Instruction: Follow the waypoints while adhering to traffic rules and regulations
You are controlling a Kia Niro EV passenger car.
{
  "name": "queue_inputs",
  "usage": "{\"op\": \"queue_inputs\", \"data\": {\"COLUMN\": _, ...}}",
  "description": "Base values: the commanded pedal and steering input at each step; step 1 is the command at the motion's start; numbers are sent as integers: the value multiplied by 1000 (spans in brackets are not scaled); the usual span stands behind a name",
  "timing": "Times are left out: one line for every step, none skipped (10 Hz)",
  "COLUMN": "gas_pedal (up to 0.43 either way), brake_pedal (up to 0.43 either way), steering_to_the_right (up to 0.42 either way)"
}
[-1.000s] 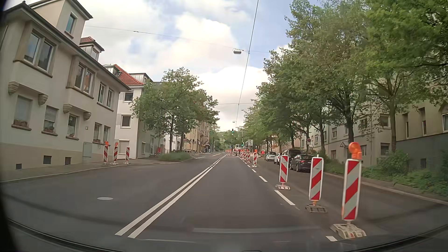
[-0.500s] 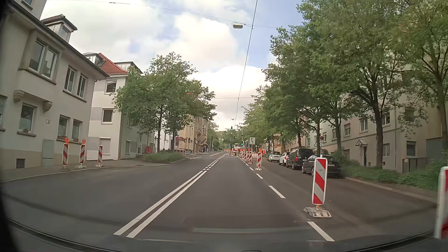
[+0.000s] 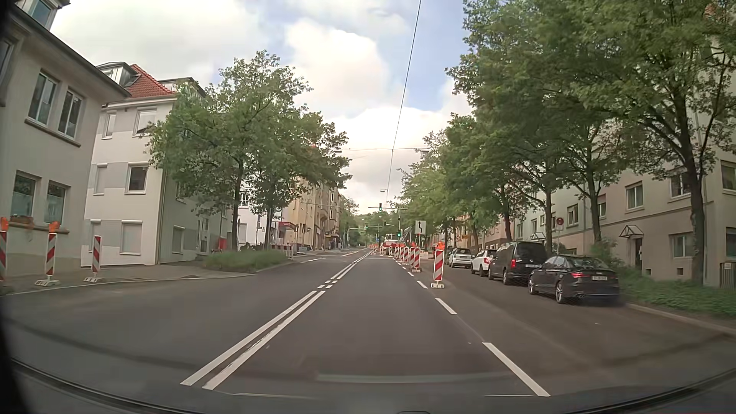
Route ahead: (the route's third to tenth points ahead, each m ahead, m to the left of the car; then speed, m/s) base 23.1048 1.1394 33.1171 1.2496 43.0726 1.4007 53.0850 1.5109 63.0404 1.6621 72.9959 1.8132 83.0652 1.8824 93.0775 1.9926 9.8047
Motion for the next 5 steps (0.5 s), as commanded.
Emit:
{"op": "queue_inputs", "data": {"gas_pedal": 138, "brake_pedal": 0, "steering_to_the_right": -3}}
{"op": "queue_inputs", "data": {"gas_pedal": 138, "brake_pedal": 0, "steering_to_the_right": -4}}
{"op": "queue_inputs", "data": {"gas_pedal": 138, "brake_pedal": 0, "steering_to_the_right": -4}}
{"op": "queue_inputs", "data": {"gas_pedal": 138, "brake_pedal": 0, "steering_to_the_right": -4}}
{"op": "queue_inputs", "data": {"gas_pedal": 138, "brake_pedal": 0, "steering_to_the_right": -3}}
